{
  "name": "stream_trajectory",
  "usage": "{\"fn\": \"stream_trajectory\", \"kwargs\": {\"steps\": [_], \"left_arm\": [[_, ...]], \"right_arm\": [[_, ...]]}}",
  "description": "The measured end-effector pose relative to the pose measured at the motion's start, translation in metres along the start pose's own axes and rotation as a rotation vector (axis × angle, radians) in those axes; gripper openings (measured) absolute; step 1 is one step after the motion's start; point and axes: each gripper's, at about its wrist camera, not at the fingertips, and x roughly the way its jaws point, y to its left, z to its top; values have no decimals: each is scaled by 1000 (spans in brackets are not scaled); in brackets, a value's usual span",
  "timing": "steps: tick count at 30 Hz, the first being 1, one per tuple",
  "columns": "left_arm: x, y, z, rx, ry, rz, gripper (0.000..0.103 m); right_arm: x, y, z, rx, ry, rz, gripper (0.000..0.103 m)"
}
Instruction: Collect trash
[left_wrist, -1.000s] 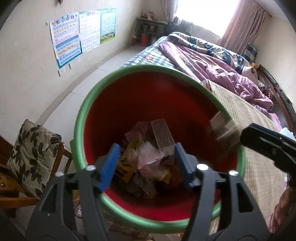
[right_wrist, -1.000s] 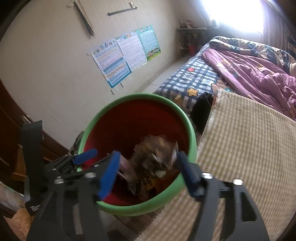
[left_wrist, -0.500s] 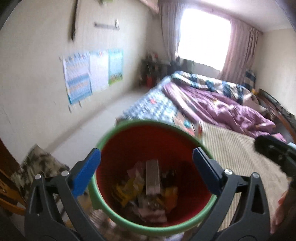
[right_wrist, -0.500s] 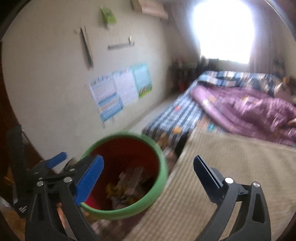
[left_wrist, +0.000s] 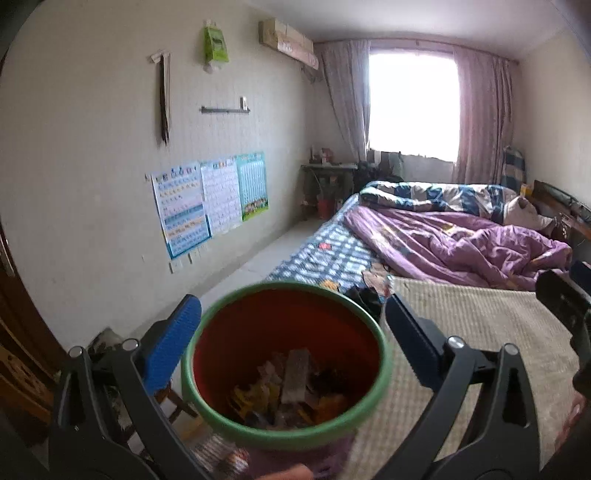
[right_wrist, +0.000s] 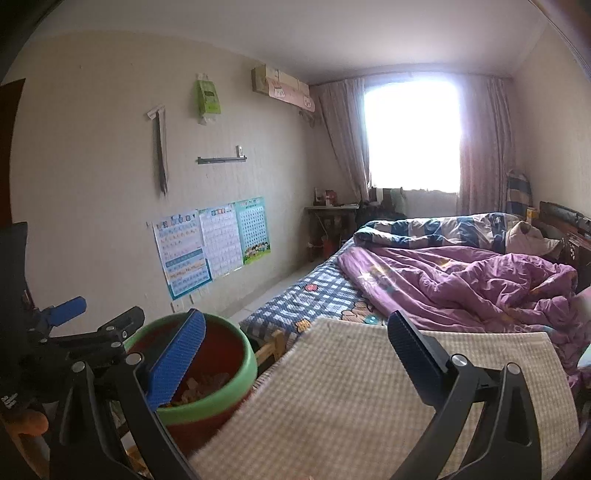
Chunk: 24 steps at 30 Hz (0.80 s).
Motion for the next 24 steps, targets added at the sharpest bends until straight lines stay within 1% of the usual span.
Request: {"fn": "stream_trajectory", "kwargs": {"steps": [2,5,9,13,16,24], "left_arm": [[-5,-5,-2,-24,28,-2,98],[-14,-14,-6,-41,37,-3,98],[-25,-33,-9,-32,57,-2,98],[-33,-48,-10,-32,68,0,98],[-36,-56,-10,-29,76,-1,98],[-42,-67,-8,-26,74,6,98]], "right_arm": [[-5,-5,-4,0,15,6,96],[-8,-19,-11,3,49,20,96],[-13,-30,-19,4,83,47,96],[-21,-36,-23,-11,86,58,96],[-27,-47,-23,4,89,64,96],[-31,-64,-28,32,108,56,96]]}}
